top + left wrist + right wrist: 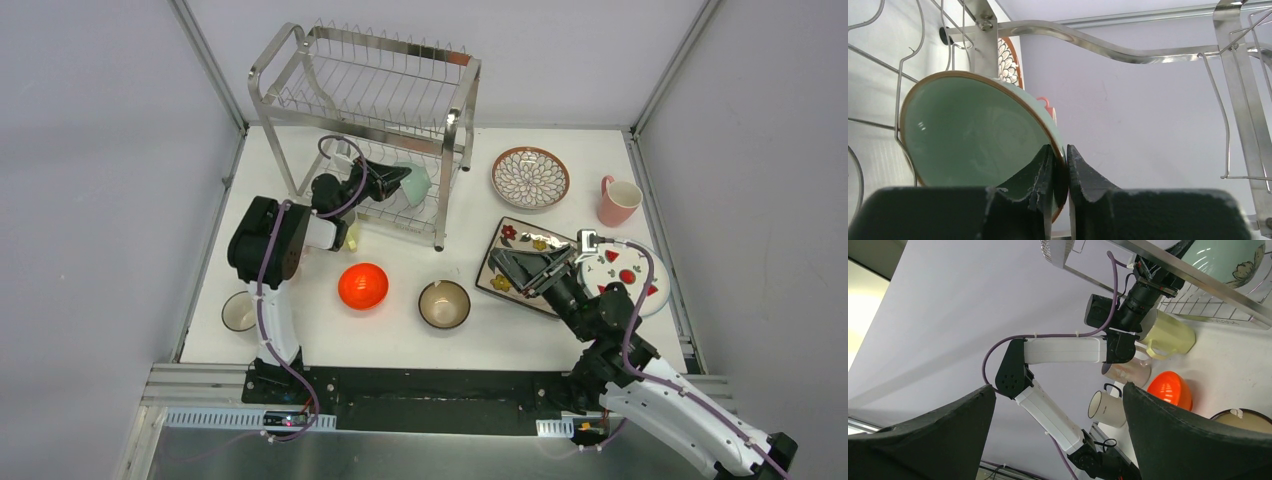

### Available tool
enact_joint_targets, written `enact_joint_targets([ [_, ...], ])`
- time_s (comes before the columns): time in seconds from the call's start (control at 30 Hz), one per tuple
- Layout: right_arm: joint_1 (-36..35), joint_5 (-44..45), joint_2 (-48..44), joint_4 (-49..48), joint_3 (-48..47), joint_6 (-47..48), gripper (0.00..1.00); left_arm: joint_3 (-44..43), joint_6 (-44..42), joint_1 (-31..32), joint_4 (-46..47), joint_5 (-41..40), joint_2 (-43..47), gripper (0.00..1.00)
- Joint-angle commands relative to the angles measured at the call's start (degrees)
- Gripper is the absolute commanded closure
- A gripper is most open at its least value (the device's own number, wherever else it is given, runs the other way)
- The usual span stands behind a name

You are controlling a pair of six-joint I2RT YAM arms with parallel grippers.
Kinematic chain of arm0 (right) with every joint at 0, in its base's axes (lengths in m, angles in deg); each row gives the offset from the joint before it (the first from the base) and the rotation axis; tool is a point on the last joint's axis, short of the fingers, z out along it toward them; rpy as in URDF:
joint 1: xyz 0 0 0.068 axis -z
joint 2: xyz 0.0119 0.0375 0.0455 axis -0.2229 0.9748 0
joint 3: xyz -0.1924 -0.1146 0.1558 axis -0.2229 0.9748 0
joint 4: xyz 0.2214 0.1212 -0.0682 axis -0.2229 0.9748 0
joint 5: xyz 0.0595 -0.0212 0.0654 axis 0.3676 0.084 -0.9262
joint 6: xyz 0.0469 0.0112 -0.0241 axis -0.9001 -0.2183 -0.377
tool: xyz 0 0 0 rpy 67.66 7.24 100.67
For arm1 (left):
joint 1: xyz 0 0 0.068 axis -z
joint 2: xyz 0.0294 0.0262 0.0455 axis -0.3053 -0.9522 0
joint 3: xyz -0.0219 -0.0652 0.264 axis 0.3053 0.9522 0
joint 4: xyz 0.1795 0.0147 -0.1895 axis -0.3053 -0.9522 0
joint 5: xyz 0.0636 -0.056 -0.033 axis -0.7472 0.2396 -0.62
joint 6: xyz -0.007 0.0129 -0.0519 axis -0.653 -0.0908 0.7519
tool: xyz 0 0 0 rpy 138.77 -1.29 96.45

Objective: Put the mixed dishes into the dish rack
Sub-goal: Turn the bowl upside down on the dish rack.

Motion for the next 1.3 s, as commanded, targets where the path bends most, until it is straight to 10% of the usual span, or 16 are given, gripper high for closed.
enact_joint_targets([
  [0.0,0.0,0.9,-1.5,0.3,-1.8,0.9,0.00,-1.5,-0.3,-1.2,5.8,1.5,0.1,0.82],
  [1.27,0.0,2.9,-7.5,5.8,-1.2,2.2,0.00,-0.8,-26.8,-2.2,-22.9,11.7,14.2,0.56],
])
